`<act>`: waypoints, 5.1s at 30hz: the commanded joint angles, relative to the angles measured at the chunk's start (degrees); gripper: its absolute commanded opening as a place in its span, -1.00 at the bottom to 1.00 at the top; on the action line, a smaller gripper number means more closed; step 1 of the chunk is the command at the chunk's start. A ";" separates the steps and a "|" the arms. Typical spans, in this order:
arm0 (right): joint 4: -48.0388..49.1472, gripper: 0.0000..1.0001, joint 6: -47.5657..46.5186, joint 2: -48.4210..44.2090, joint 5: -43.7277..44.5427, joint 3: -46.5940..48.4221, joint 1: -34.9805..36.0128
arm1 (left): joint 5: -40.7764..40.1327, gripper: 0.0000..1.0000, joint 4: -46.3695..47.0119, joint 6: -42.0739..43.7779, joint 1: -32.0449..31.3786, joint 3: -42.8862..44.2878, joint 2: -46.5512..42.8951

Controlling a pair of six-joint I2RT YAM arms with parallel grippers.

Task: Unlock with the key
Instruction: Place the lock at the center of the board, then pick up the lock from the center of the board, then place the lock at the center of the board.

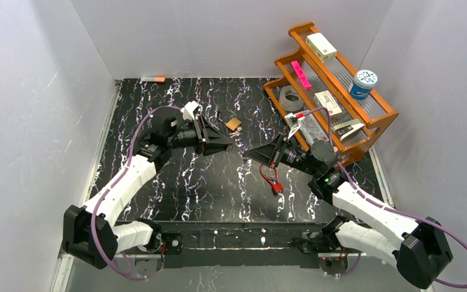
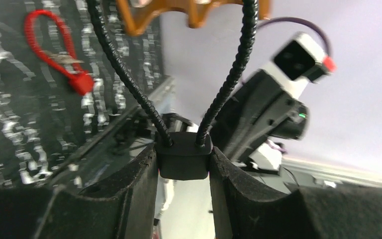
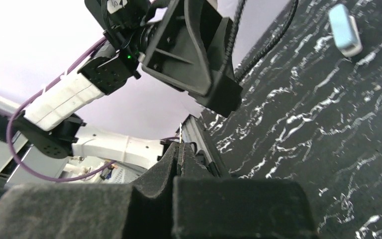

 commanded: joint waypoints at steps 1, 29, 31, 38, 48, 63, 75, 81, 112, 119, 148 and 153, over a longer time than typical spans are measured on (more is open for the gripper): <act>-4.25 -0.97 -2.09 -0.85 4.39 -2.04 -0.09 | -7.94 -1.00 -5.64 9.95 -0.18 -5.58 1.24; -10.13 -0.97 -0.66 -0.55 6.14 -2.44 -0.39 | -60.28 0.52 -49.07 30.20 -16.49 18.43 33.39; -10.13 -0.97 -0.59 -0.46 6.07 -2.61 -0.39 | -60.01 0.51 -48.97 30.52 -16.46 19.54 31.63; -7.86 -0.97 0.38 -1.08 5.57 -4.06 -0.39 | -58.03 0.08 -40.26 32.24 -16.52 19.24 26.21; -8.81 -0.97 -0.05 -1.18 5.20 -3.83 -0.46 | -57.43 -0.18 -40.62 35.64 -15.83 24.66 38.24; -8.37 -0.97 -0.31 0.72 4.56 -3.07 -0.48 | -55.70 -0.38 -38.80 34.67 -15.43 22.52 41.87; -8.41 -0.97 -0.10 0.24 4.87 -3.51 -0.56 | -55.09 -0.54 -38.43 35.16 -15.47 22.35 44.87; -8.91 -0.97 -0.21 -0.02 5.06 -3.42 -0.57 | -53.65 -1.00 -38.64 35.41 -15.47 23.08 42.69; -26.24 -0.97 -3.23 -2.46 23.13 -3.33 -0.96 | -35.95 -1.00 -4.17 50.51 -15.72 -2.04 10.65; -24.02 -0.97 -2.51 0.13 21.45 -3.11 -1.09 | -37.01 -1.00 11.59 66.79 -15.73 -8.45 8.74; -34.43 -0.97 -11.88 8.44 21.35 5.82 -1.36 | -38.10 -1.00 58.26 80.52 -29.08 -35.77 6.12; -32.66 -0.97 -13.98 14.82 27.23 8.56 -1.76 | -39.10 -1.00 65.27 81.61 -30.44 -37.29 10.43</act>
